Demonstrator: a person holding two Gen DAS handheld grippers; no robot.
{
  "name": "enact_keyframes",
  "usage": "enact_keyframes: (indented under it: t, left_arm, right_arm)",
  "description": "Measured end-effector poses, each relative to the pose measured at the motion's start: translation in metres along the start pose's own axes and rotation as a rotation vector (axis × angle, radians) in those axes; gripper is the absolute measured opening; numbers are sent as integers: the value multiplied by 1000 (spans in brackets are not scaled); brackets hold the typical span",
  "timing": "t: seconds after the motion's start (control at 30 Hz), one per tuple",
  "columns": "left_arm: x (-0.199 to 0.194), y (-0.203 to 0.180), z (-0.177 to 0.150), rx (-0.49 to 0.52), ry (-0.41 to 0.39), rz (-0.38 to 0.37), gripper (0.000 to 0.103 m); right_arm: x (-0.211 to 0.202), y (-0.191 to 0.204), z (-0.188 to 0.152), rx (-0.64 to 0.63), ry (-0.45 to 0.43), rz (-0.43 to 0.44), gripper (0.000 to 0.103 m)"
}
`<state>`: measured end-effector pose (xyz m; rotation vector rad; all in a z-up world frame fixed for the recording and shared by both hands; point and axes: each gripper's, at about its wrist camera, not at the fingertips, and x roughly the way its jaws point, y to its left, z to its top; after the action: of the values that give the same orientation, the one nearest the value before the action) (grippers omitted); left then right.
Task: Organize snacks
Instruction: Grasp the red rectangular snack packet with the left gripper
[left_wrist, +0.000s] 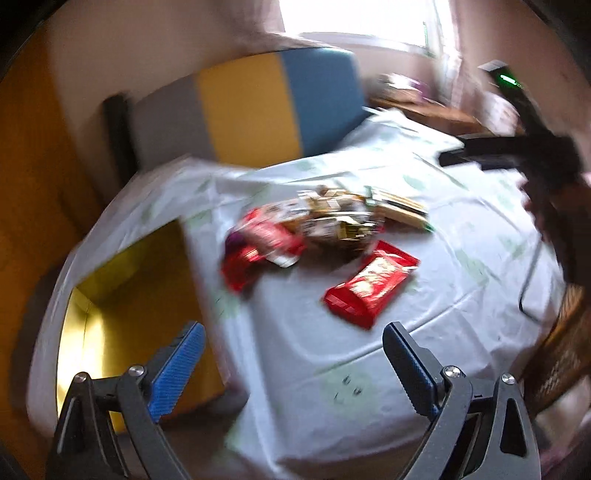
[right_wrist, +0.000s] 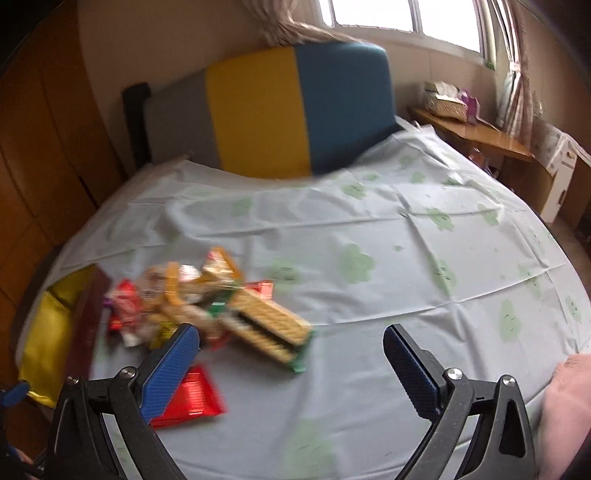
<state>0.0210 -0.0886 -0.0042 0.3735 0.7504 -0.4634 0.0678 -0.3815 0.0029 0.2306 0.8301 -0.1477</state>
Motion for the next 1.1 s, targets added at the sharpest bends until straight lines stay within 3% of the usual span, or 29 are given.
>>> enact_keyframes:
  t: [0.1,0.33,0.47,0.53,0.63,0.87,0.97,1.1]
  left_arm:
    - [25,-21,12,136,34,-44,97]
    - [78,-59,34,293,72,-123,96]
    - [113,-68,37,299,142,-173,77]
    - [129,-70,35,281,186,-188,71]
    - [128,-64,34,192,180,-250,47]
    - [92,-51,-3,43,136,-174,43]
    - [87,-43,-19,3,125,-115,44]
    - [80,-30,-35,-77,79,-114,47]
  right_arm:
    - [18,-24,0,124,86,27,96]
    - [23,-42,-3,272,103,129,96]
    - [25,-41,0,293,107,154,96]
    - [26,-41,0,293,112,165,96]
    - [27,-40,1,289,117,174,95]
    - [33,-31,-2,232,158,154,66]
    - [38,-17,-5,162,193,169,63]
    - [40,20,-16,-18,227,196,60]
